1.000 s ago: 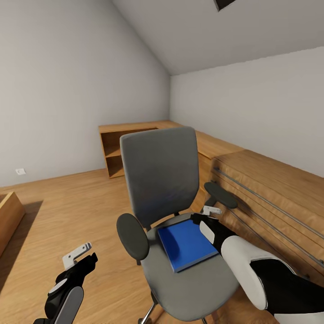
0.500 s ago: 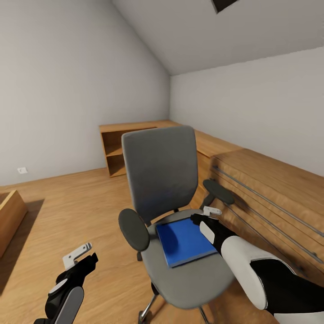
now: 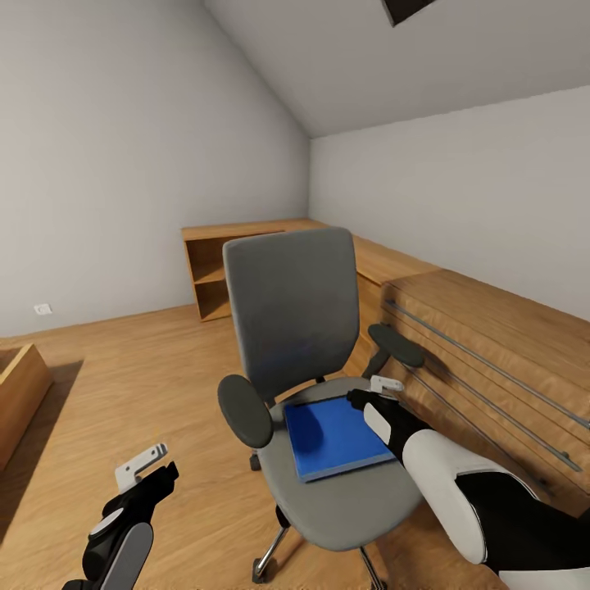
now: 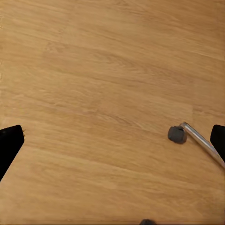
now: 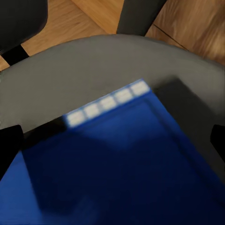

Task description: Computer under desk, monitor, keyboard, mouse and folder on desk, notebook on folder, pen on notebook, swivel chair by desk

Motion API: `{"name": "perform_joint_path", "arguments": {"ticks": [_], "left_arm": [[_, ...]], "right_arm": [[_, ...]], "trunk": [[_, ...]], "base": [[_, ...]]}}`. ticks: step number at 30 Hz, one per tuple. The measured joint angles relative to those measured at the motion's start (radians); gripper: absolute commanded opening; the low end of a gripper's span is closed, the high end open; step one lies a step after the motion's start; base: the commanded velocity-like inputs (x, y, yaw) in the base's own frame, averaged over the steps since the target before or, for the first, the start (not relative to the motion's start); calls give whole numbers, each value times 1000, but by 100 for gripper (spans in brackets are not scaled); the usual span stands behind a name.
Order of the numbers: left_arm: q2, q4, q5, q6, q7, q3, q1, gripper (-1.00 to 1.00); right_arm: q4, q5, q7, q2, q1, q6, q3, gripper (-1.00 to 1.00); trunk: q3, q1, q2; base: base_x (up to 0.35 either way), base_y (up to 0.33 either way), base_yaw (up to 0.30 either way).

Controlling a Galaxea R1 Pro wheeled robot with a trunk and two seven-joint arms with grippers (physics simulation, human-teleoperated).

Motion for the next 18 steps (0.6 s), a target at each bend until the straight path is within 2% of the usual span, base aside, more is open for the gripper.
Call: {"name": "perform_joint_path", "arguments": {"ticks": [9, 18], "left_arm": [[0, 6, -1, -1, 0, -1, 0, 100], [0, 7, 0, -2, 0, -2, 0, 100]], "right_arm": [[-2, -1, 1, 0, 1, 0, 1, 100], [-1, 3, -1, -2, 0, 0, 0, 100]], "trunk": [[0, 0, 0], [0, 0, 0]], "base": [[-67, 0, 0], [-279, 0, 0]]}}
